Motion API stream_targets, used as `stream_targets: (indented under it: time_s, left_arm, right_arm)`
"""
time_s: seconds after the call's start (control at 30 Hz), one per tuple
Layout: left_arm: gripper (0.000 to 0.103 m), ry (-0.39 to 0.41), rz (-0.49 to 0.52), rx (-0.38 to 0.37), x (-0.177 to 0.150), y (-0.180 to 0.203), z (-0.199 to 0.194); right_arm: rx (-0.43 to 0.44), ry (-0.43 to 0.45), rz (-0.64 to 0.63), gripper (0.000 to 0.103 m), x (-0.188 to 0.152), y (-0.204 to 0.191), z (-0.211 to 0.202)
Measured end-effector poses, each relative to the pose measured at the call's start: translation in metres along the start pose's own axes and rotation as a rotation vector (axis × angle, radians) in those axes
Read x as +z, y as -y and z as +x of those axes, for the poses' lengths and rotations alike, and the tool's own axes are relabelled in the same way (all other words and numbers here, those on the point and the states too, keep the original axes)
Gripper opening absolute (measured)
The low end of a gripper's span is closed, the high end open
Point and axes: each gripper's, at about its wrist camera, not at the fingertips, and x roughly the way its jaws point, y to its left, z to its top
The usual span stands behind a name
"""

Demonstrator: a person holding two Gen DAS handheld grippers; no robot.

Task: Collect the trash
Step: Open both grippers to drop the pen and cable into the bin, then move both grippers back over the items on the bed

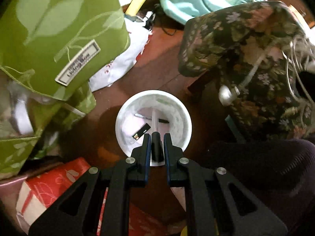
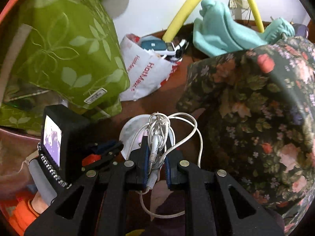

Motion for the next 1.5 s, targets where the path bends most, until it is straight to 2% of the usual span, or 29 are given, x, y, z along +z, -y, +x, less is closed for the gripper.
stream_targets:
  time_s: [0.23,0.37,0.47,0.5,0.53,0.6,0.87,1.03,1.5]
  left_arm:
    - [0.013,-0.022,-0.063,-0.025,0.008,-0.015,0.012]
    - [0.017,-0.021,-0.055,0.001,0.006,-0.02,0.01]
    - [0.031,-0.017,-0.042,0.022,0.002,-0.021,0.005]
    - [0.043,-0.016,-0.044,0.027,0.001,-0.022,0.003]
    - [0.048,-0.011,-0.048,0.032,0.0,-0.023,0.001]
    - [0.048,0.0,-0.054,0.023,-0.003,-0.026,-0.006]
    - [0.048,0.046,-0.042,0.029,-0.006,-0.021,-0.031]
    - [0.048,0.103,-0.012,0.027,-0.005,-0.003,-0.056]
    - [0.048,0.323,0.126,0.015,0.014,0.078,-0.154]
  right_arm:
    - [0.042,-0.105,0.024,0.015,0.006,-0.001,0.035]
    - [0.085,-0.159,0.051,0.015,0.01,-0.002,0.052]
    - [0.111,-0.202,0.048,0.015,0.012,-0.006,0.063]
    - [0.12,-0.213,0.044,0.017,0.013,-0.009,0.065]
    - [0.123,-0.226,0.038,0.02,0.013,-0.012,0.068]
    - [0.122,-0.237,0.027,0.033,0.013,-0.017,0.069]
    - [0.112,-0.178,0.003,0.035,0.012,-0.021,0.046]
    - [0.081,-0.104,-0.021,0.035,0.011,-0.013,0.012]
    - [0.012,0.216,0.013,0.035,-0.01,0.043,-0.123]
